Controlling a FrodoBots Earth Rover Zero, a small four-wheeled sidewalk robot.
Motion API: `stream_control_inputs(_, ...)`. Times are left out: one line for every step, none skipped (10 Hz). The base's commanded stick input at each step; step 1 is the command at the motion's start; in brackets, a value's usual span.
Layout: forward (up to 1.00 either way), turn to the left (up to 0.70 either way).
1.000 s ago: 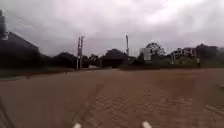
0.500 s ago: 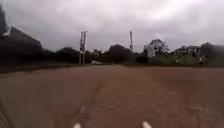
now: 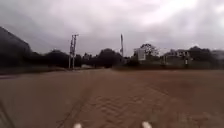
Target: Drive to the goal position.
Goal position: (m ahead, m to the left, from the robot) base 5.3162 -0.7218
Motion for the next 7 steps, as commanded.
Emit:
stream_control_inputs(0.7, 0.12)
stream_control_inputs(0.7, -0.01)
stream_control_inputs(0.7, -0.24)
stream_control_inputs(0.7, -0.35)
stream_control_inputs(0.7, 0.03)
stream_control_inputs(0.7, 0.13)
stream_control_inputs(0.7, 0.13)
